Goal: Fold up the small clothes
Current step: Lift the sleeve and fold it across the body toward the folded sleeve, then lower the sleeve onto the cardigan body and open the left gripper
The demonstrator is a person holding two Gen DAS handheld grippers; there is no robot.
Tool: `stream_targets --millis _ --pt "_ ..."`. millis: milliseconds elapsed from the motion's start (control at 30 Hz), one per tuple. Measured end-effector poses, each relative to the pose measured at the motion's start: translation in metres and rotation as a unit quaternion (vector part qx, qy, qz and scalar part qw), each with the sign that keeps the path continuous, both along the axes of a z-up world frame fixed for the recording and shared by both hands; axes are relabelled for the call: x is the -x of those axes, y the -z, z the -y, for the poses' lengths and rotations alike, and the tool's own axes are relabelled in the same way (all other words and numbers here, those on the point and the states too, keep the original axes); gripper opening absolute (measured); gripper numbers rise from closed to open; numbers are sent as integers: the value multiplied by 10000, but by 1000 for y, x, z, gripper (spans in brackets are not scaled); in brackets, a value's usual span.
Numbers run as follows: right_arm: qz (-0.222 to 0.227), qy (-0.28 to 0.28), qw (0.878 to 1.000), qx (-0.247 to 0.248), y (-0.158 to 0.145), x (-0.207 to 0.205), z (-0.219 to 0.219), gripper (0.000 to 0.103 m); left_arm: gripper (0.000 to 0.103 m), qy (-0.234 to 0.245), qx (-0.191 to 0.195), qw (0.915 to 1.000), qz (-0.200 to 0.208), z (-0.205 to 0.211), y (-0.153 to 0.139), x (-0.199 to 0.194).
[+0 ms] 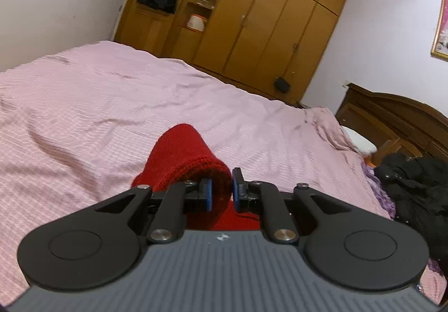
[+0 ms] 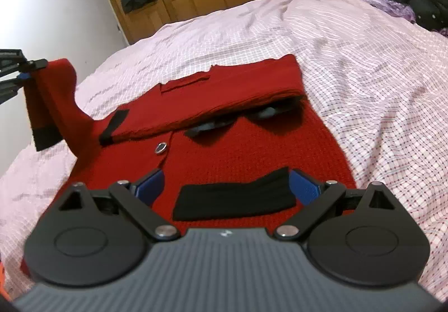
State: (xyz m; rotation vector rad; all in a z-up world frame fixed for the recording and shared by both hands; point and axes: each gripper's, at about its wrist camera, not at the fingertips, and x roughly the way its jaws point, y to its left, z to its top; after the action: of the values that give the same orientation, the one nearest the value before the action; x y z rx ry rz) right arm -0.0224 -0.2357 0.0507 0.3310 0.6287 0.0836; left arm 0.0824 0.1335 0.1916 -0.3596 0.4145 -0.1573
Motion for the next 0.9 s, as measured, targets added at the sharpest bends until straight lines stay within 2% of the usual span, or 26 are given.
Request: stream_targets --millis 167,300,500,600,733,900 --pt "40 62 9998 -177 1 0 14 97 15 267 -168 9995 -30 44 2 -16" --pt "93 83 9997 -223 3 2 22 97 15 502 -315 9981 -192 80 19 -36" --pt "65 172 9994 -304 10 0 35 97 15 858 -714 9909 -749 126 76 -64" --pt "32 186 9991 -380 12 -1 39 97 15 999 -786 9869 -990 133 105 -72" --pt "30 171 9990 -423 14 -4 38 97 15 1212 -1132 9794 -1154 150 132 -76" --pt "36 109 9990 -438 14 -7 38 97 17 1326 -1208 9721 -1512 158 154 -78"
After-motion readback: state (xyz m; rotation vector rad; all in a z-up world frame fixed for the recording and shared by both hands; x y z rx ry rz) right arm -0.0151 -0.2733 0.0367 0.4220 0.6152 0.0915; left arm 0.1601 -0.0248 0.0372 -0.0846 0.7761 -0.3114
